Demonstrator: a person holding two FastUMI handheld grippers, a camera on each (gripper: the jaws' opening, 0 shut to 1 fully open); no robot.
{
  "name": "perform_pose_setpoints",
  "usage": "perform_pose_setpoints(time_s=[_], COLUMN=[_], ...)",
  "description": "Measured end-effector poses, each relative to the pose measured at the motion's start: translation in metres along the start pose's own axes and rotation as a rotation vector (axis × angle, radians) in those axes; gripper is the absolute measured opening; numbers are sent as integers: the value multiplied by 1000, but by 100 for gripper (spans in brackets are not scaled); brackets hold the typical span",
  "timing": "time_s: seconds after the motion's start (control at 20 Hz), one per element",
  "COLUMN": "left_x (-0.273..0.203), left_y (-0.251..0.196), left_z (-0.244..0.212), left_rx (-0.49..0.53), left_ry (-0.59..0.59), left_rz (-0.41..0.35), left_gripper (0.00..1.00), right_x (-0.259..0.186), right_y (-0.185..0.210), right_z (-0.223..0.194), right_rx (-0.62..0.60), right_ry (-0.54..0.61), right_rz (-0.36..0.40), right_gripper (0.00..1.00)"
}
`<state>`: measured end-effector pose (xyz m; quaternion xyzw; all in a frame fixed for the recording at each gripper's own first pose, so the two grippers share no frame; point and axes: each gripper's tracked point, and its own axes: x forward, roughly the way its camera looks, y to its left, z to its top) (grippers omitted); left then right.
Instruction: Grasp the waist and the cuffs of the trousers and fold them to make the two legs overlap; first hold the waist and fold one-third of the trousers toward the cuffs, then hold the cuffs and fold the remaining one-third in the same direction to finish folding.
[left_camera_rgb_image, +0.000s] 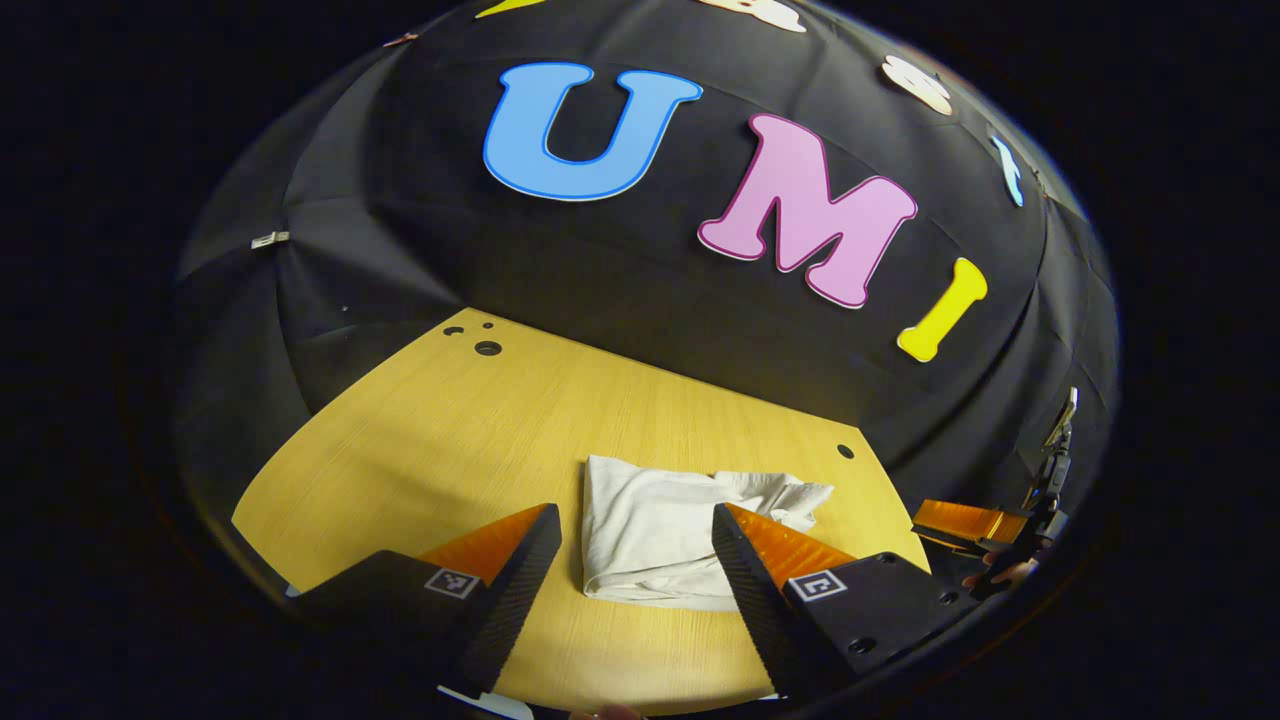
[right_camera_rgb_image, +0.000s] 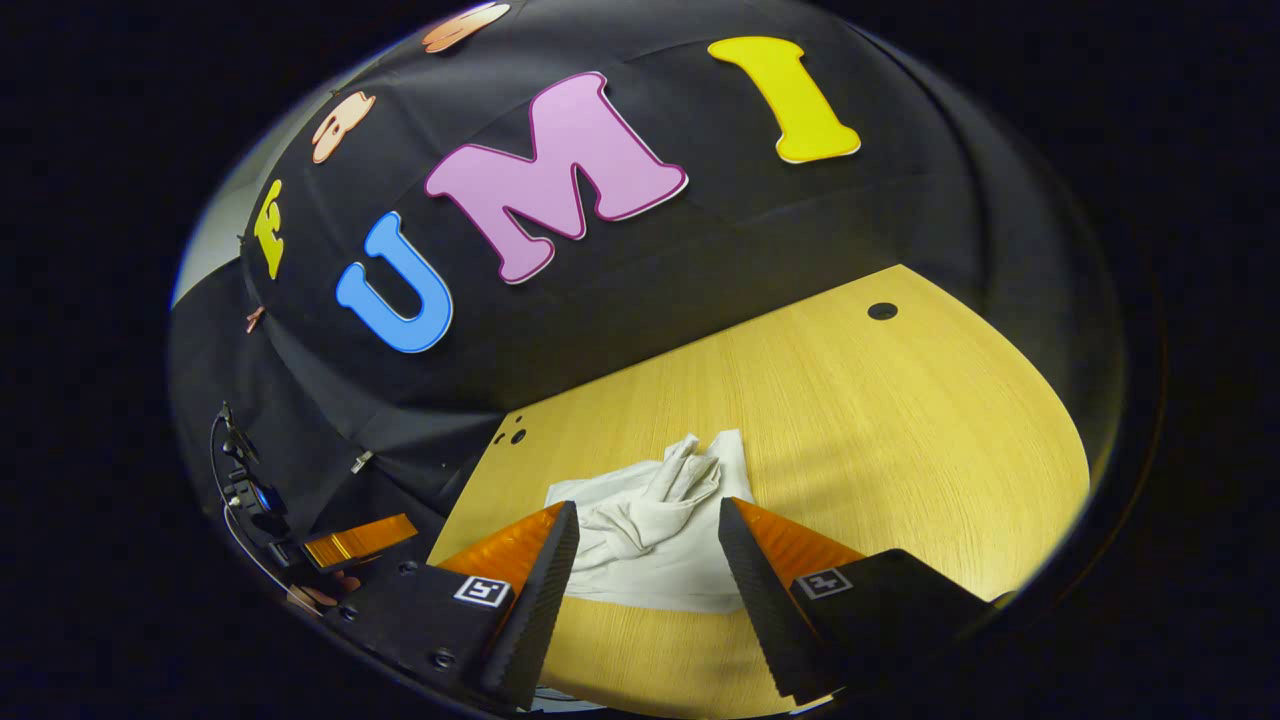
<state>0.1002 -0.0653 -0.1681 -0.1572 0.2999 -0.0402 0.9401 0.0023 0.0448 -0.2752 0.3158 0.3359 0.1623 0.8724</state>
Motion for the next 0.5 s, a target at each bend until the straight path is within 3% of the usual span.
perform_pose_setpoints(time_s=[0.15, 0.5], left_x=[-11, -16], left_y=[-2, 10], left_z=[-7, -13], left_rx=[0, -39], left_ry=[-11, -1], left_rz=[5, 20], left_gripper=[96, 96], right_x=[-1, 1], right_y=[-3, -2], right_z=[-9, -7], right_rx=[-26, -30], right_ry=[54, 59], right_rz=[0, -28], right_gripper=[87, 88])
